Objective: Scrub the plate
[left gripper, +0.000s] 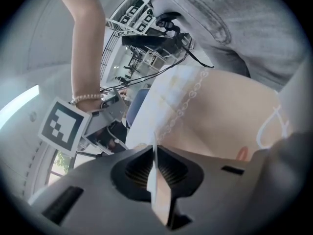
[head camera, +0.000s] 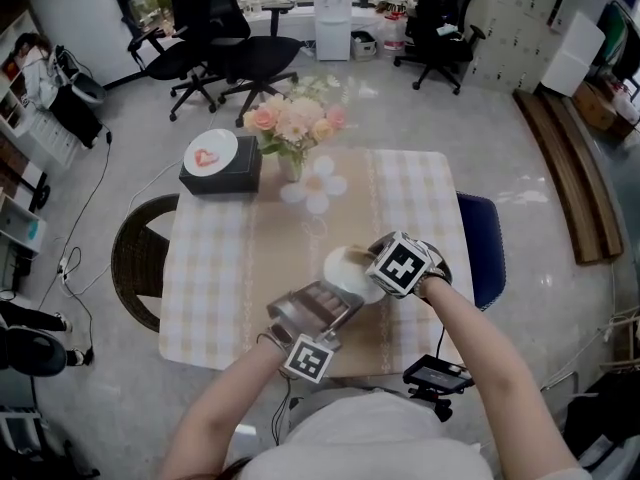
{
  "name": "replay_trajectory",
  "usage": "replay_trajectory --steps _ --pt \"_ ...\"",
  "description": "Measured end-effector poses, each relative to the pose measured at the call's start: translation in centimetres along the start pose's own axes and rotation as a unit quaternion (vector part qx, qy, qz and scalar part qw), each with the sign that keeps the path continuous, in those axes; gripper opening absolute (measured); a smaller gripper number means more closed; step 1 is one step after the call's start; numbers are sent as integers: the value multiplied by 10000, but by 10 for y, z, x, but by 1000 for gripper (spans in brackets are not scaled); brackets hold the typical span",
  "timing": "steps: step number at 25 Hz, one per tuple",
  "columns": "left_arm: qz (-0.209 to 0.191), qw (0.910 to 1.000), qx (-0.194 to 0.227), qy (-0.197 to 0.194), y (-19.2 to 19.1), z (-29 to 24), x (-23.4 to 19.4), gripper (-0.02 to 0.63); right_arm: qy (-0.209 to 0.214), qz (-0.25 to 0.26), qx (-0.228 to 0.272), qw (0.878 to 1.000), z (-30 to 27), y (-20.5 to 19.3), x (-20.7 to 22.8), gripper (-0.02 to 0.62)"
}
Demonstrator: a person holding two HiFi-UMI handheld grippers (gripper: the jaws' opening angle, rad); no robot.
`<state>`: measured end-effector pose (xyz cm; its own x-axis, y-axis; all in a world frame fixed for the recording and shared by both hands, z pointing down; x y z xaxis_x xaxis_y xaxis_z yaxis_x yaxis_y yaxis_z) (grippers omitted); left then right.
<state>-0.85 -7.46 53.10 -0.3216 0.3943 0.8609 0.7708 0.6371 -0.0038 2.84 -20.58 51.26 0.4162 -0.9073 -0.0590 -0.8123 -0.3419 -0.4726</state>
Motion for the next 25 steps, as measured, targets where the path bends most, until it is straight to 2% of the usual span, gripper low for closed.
replay_trajectory --steps 3,7,14,18,22,25 --pt "50 10000 16 47 0 0 -1 23 -9 -157 -107 9998 -5 -4 5 40" --pt "106 9999 27 69 0 1 -4 23 -79 -31 18 10000 -9 3 12 40" --pt "128 9998 57 158 -2 3 -9 23 -85 -494 -241 9985 -22 -6 24 40" --pt "94 9998 49 172 -3 2 -9 23 -262 -392 -228 9986 -29 -7 31 40" --pt "40 9999 47 155 -2 2 -7 23 -297 -471 -154 9983 -27 -9 33 40" --pt "13 9999 20 164 -3 2 -7 23 -335 -680 96 9971 -17 -5 37 40"
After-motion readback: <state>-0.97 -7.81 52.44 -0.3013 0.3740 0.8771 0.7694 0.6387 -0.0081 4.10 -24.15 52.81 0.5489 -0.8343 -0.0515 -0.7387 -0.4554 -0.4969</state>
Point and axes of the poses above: the fingertips, and each gripper's own axes: z backward along the fingers, x to its right, y out of its top, the point moved 5 cm from there along z, backward along the fingers, and after that the axes turned 2 degrees about -z, right-handed, at the moved point
